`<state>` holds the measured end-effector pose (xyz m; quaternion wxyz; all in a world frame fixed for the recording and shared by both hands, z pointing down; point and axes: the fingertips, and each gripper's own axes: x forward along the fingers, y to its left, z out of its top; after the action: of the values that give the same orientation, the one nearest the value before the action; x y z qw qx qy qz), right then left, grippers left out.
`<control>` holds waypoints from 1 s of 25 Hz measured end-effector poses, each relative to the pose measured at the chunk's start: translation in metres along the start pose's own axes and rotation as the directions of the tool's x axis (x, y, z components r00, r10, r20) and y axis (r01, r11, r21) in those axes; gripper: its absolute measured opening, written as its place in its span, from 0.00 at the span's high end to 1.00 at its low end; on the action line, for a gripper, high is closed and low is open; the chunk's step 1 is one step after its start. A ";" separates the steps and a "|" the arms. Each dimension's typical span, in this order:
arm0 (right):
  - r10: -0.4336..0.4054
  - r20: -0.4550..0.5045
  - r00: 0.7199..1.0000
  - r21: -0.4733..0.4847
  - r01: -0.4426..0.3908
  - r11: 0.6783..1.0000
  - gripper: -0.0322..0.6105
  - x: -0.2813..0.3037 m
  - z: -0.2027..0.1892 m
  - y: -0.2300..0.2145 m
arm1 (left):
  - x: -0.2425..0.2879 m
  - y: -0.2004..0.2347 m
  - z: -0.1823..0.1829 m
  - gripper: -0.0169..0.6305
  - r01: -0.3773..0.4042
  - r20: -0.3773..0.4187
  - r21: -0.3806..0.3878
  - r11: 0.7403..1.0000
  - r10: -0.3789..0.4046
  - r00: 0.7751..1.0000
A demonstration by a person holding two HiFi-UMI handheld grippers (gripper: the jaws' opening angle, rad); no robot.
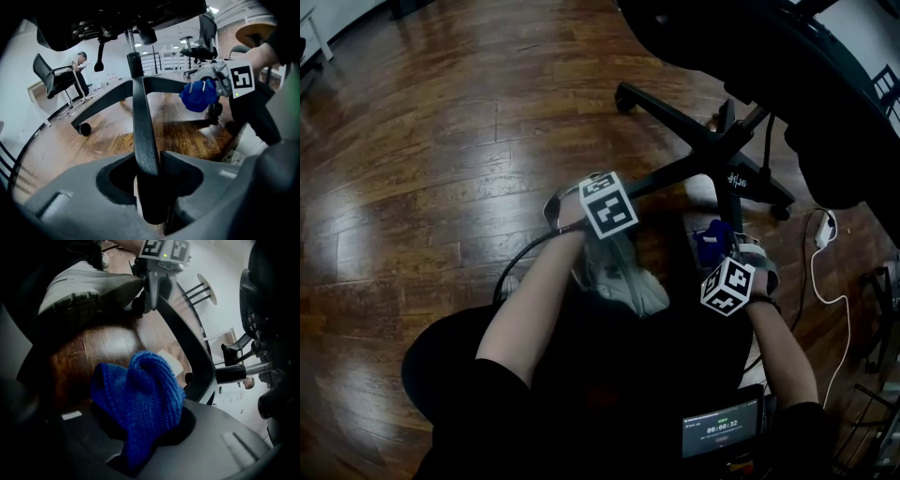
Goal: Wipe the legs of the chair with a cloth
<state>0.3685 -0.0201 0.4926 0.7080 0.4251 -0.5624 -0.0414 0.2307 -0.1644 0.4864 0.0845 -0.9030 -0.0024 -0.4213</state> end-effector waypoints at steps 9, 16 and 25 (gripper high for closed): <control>-0.030 0.080 0.996 0.058 0.026 0.998 0.83 0.004 -0.025 -0.011 | 0.004 -0.021 0.007 0.73 0.069 -0.036 0.021 0.997 -0.069 0.997; -0.044 0.045 0.998 0.068 0.041 0.997 0.83 0.026 -0.063 -0.030 | 0.018 -0.058 0.022 0.63 0.188 -0.119 0.104 0.977 -0.175 0.977; -0.063 0.048 0.997 0.152 0.055 0.987 0.84 0.043 -0.105 -0.043 | 0.030 -0.096 0.052 0.58 0.170 -0.075 0.083 0.982 -0.164 0.984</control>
<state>0.4892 -0.0121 0.4966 0.6573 0.4923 -0.5697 -0.0310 0.2827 -0.0632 0.4909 0.0893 -0.8801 -0.0940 -0.4568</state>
